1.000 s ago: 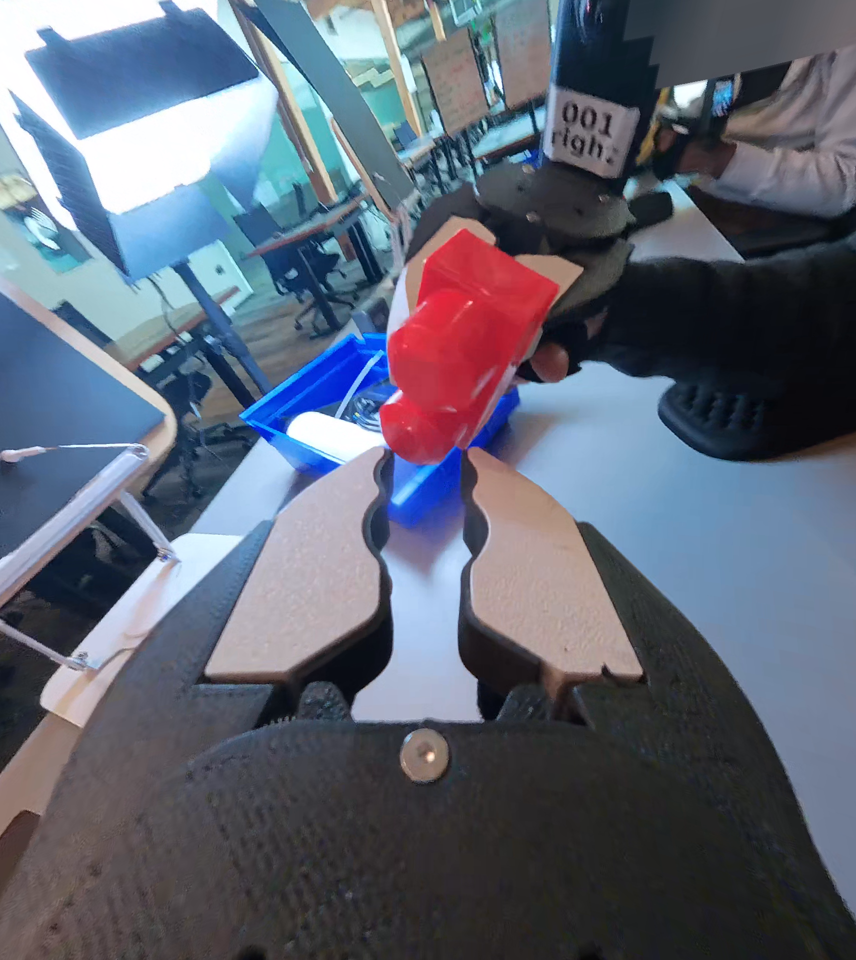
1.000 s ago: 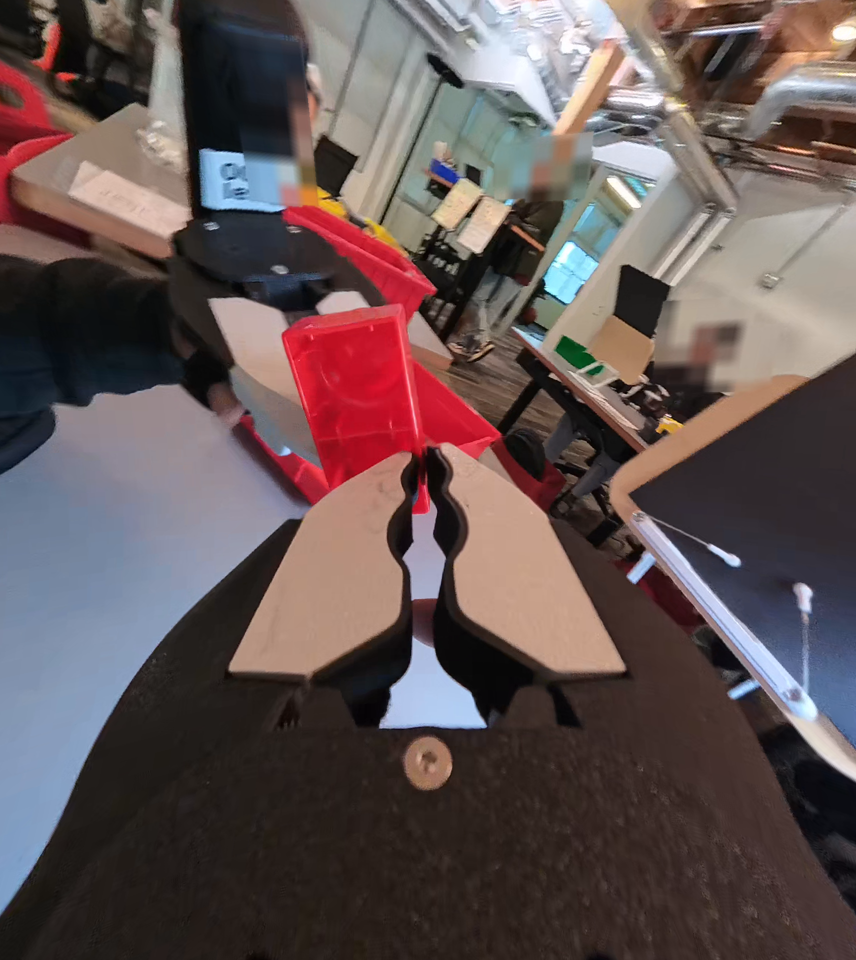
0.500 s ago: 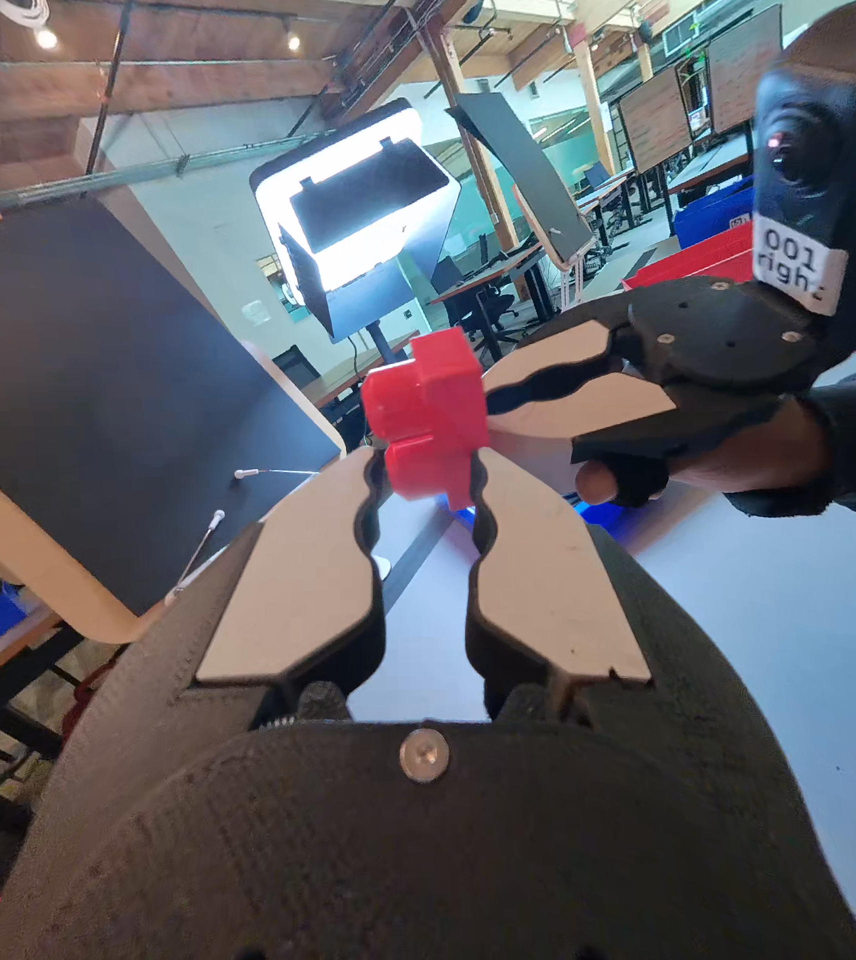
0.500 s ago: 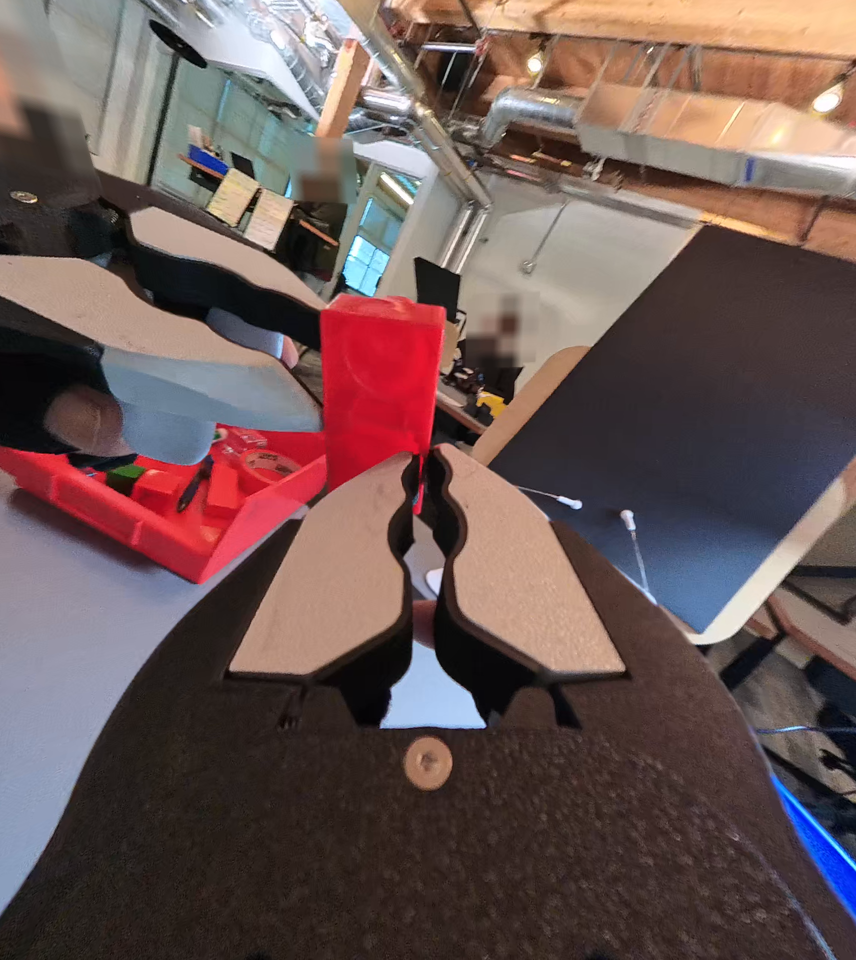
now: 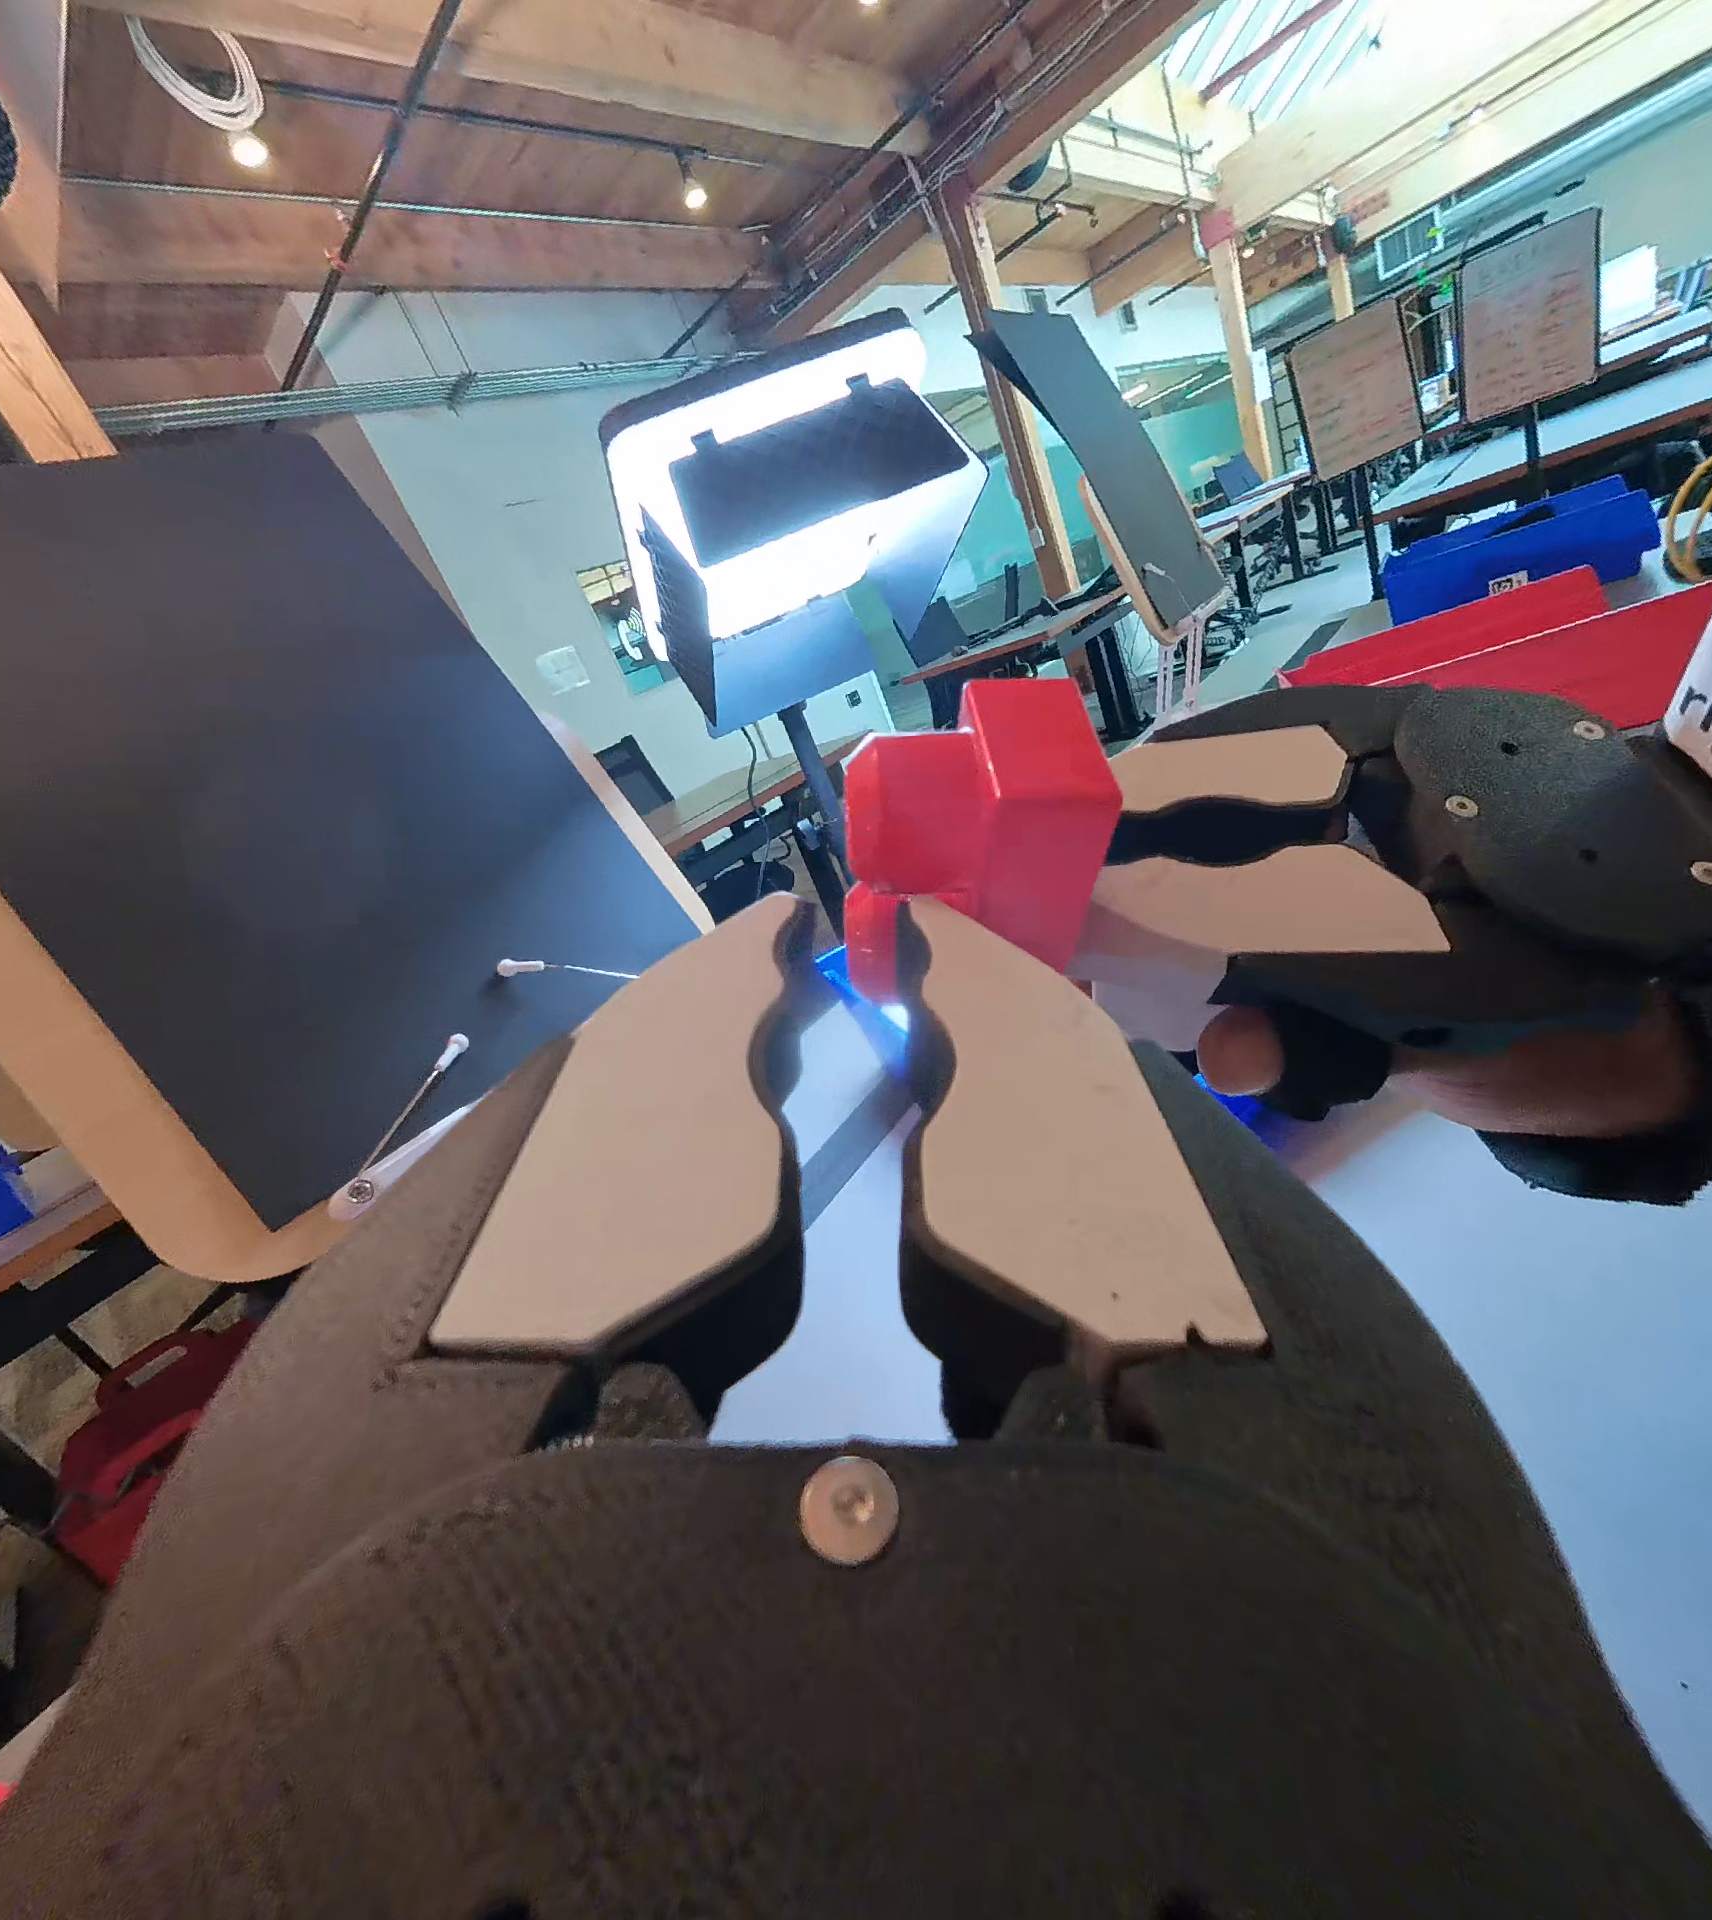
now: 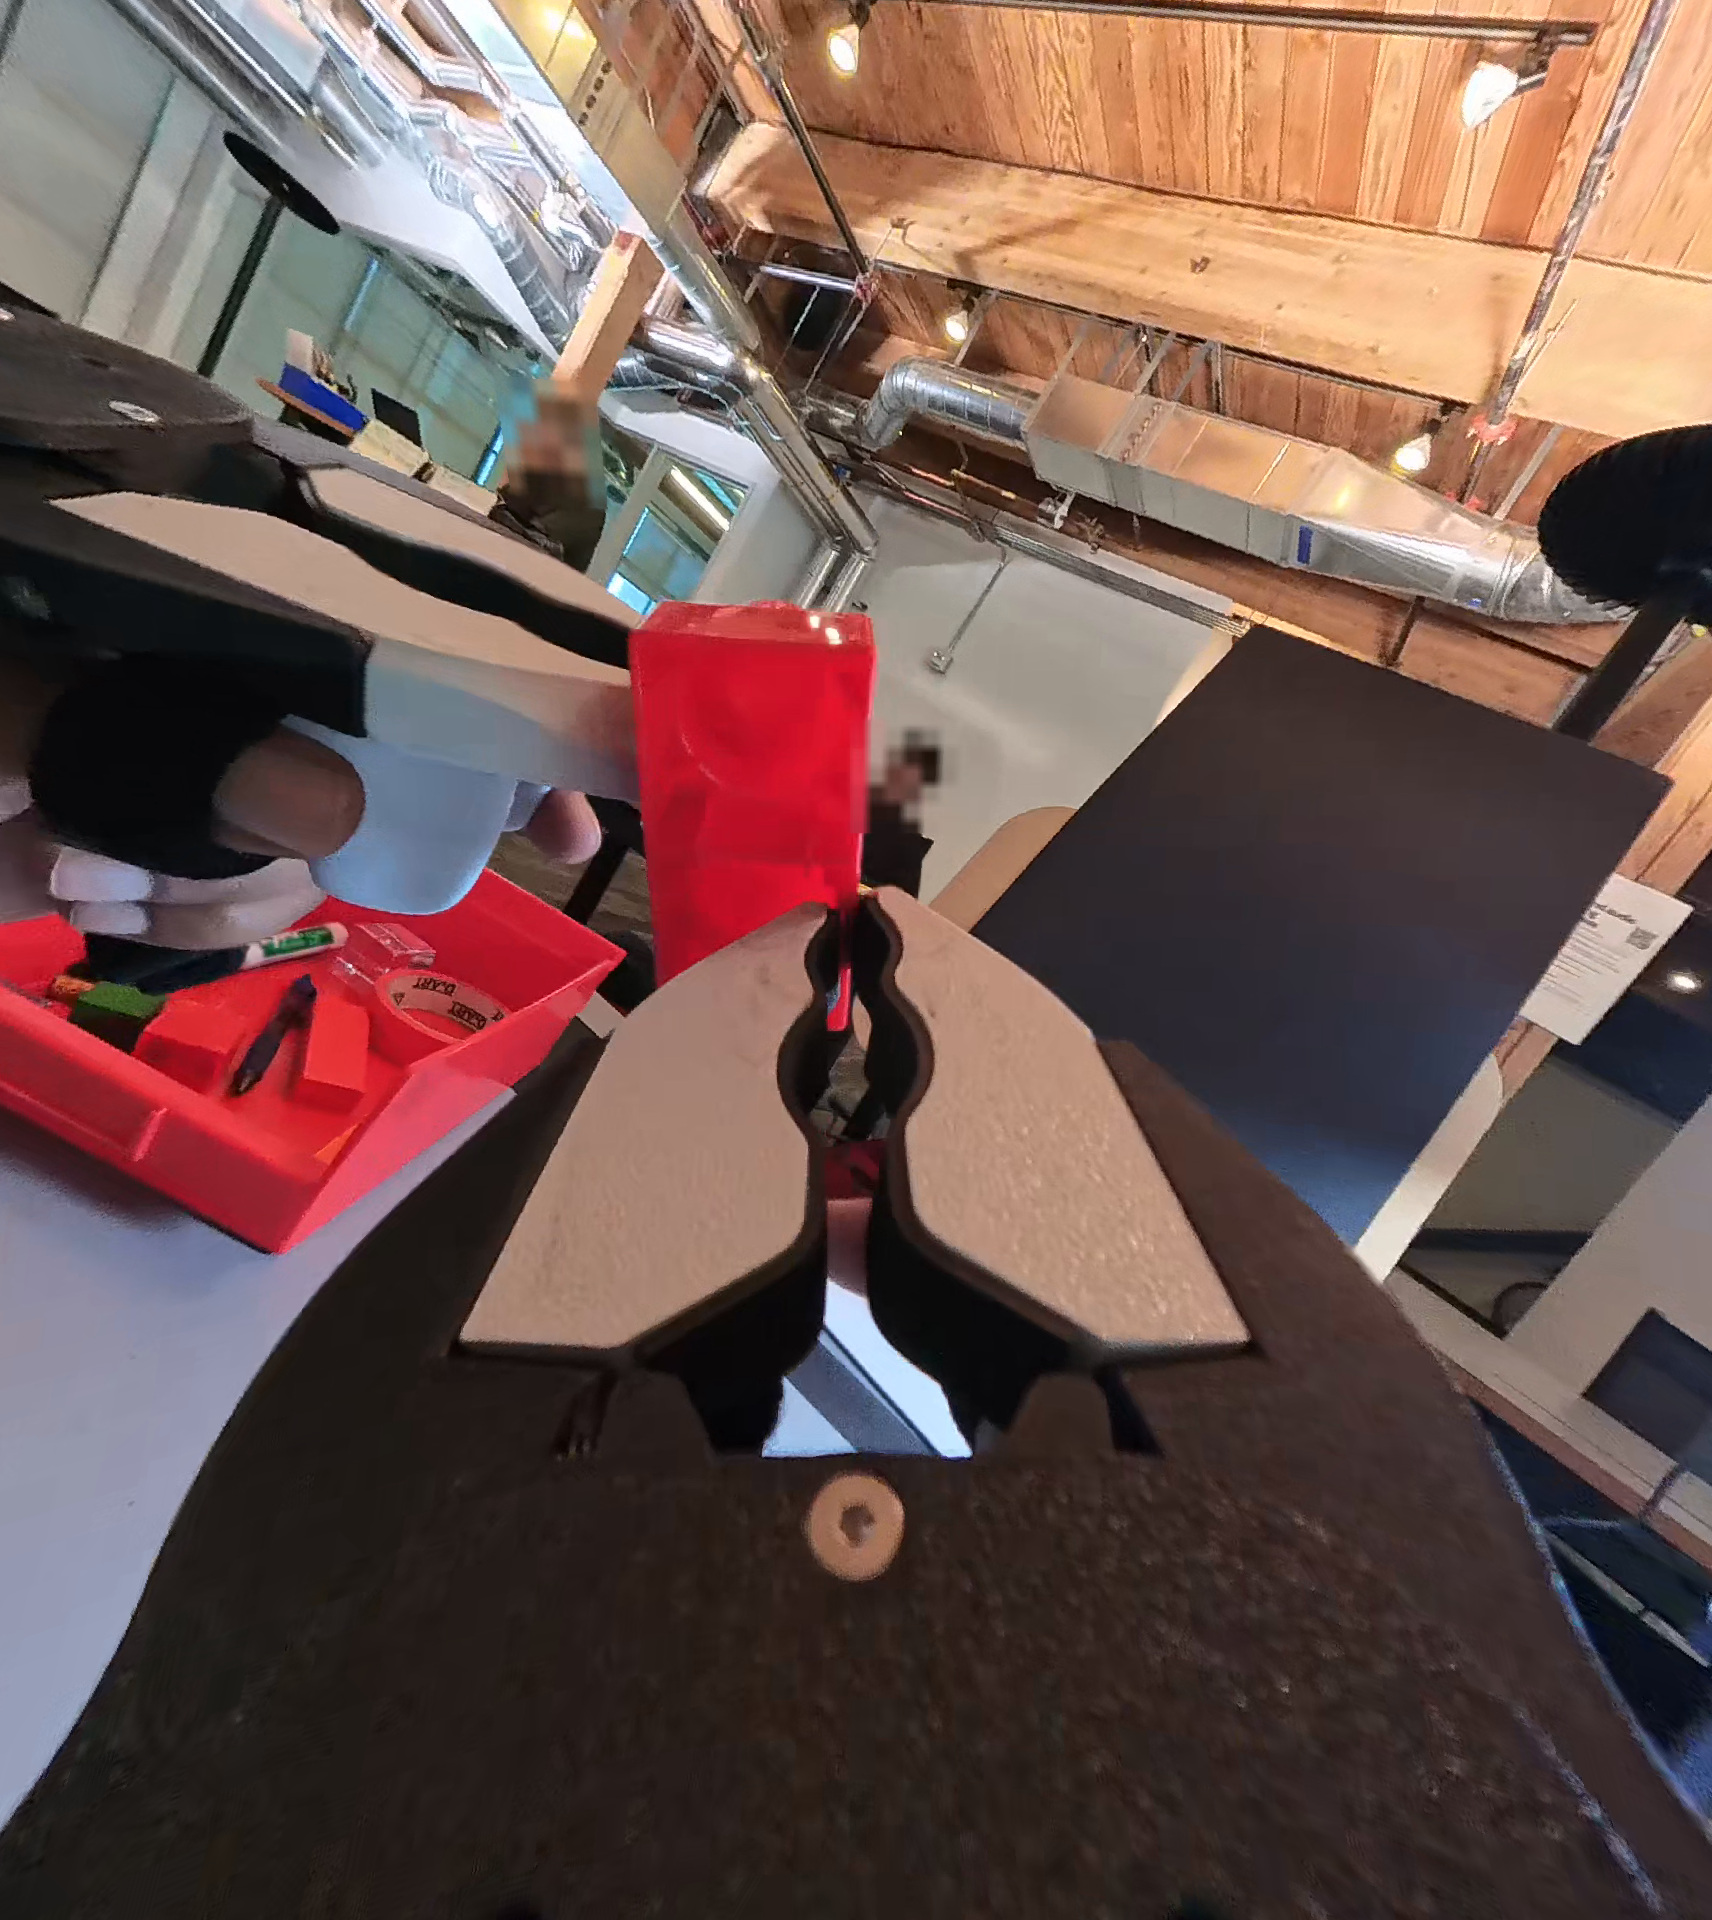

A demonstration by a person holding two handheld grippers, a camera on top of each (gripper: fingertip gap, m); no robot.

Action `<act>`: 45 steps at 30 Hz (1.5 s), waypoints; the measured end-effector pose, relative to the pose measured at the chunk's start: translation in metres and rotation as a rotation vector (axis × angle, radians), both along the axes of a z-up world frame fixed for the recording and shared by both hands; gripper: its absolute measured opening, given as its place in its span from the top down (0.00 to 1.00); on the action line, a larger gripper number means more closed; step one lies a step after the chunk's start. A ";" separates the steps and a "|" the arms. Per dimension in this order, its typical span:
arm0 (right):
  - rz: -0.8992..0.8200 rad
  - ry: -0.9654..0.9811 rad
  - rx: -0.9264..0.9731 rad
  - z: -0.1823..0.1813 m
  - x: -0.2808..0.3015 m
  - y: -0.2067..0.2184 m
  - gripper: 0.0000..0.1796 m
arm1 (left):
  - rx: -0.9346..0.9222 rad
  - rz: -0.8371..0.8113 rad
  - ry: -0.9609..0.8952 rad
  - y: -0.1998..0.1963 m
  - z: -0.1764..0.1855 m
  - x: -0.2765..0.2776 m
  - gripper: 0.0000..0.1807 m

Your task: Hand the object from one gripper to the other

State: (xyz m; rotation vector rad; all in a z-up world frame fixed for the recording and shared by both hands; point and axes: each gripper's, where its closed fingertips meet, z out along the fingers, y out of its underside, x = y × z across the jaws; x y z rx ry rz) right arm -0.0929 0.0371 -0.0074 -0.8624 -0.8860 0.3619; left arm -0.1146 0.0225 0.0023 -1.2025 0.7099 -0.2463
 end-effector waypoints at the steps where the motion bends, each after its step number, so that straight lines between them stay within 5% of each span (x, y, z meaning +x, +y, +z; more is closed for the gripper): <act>1: -0.006 0.004 0.002 0.001 0.001 0.001 0.99 | 0.000 -0.008 -0.001 -0.001 0.001 0.000 0.91; 9: -0.097 0.031 -0.043 0.001 0.011 0.017 0.99 | -0.132 -0.141 -0.004 -0.009 -0.008 0.018 0.83; 18: -0.066 -0.066 -0.007 -0.016 -0.006 0.012 0.97 | -0.081 0.006 -0.044 0.006 -0.014 0.017 0.88; 26: 0.402 -0.261 -0.188 -0.032 -0.002 -0.005 0.86 | 0.012 -0.014 0.407 0.006 -0.050 0.010 0.89; 29: 0.418 -0.401 -0.141 -0.040 0.002 -0.014 0.81 | 0.006 -0.008 0.538 0.006 -0.065 0.010 0.89; 33: 0.308 -0.512 -0.040 -0.052 0.001 -0.009 0.88 | -0.002 0.025 0.612 0.009 -0.075 0.009 0.89; 39: 0.337 -0.371 -0.047 -0.034 0.005 -0.006 0.88 | -0.058 -0.050 0.351 0.010 -0.055 0.003 0.85; 45: 0.532 -0.127 -0.109 -0.001 0.017 -0.023 0.89 | -0.348 -0.410 -0.162 0.001 -0.038 0.005 0.74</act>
